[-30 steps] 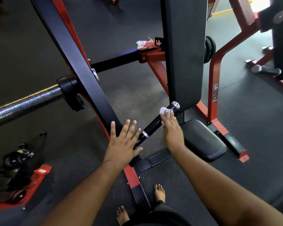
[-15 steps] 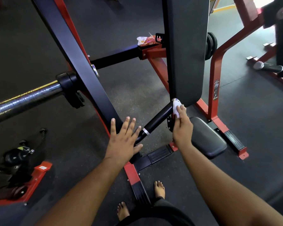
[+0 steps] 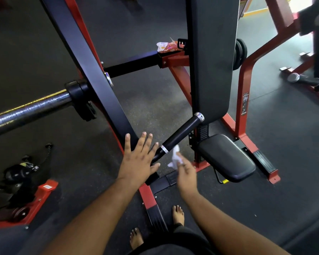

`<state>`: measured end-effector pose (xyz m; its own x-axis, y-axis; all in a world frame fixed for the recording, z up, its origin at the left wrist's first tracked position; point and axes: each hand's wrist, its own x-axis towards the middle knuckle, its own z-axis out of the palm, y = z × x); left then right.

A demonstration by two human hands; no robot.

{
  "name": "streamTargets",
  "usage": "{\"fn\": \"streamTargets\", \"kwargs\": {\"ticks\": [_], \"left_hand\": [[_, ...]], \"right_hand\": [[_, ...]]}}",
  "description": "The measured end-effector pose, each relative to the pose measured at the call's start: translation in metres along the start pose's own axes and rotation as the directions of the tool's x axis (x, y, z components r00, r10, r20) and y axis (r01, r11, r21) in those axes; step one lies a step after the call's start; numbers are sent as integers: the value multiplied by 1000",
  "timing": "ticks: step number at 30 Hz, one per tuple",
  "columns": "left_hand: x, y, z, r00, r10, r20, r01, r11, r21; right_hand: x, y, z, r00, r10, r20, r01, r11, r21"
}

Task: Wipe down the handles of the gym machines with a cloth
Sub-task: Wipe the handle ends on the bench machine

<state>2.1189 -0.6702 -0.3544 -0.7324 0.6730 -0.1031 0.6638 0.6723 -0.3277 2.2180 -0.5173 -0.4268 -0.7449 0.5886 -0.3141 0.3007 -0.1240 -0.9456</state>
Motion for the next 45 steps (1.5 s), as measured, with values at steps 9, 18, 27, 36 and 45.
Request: {"fn": "streamTargets", "kwargs": {"ticks": [9,18,27,36,45], "left_hand": [[-1,0,-1,1000,-1,-6,1,1000,13],[1,2,1,1000,-23,-21,23,1000,6],[1,2,2,1000,-18,-19,19,999,38],[0,2,2,1000,-26,-7,27,999,46],[0,1,2,1000,-20,-8,20,999,34]], "right_hand": [[114,-84,-1,938,346,-23,-222,650,726],[82,-46,23,933,335,134,-334,664,669],[56,-48,-3,932,362,-25,-294,794,531],[78,-57,13,929,367,-42,-318,852,416],[59,-54,-20,949,-154,-274,110,979,-170]]}}
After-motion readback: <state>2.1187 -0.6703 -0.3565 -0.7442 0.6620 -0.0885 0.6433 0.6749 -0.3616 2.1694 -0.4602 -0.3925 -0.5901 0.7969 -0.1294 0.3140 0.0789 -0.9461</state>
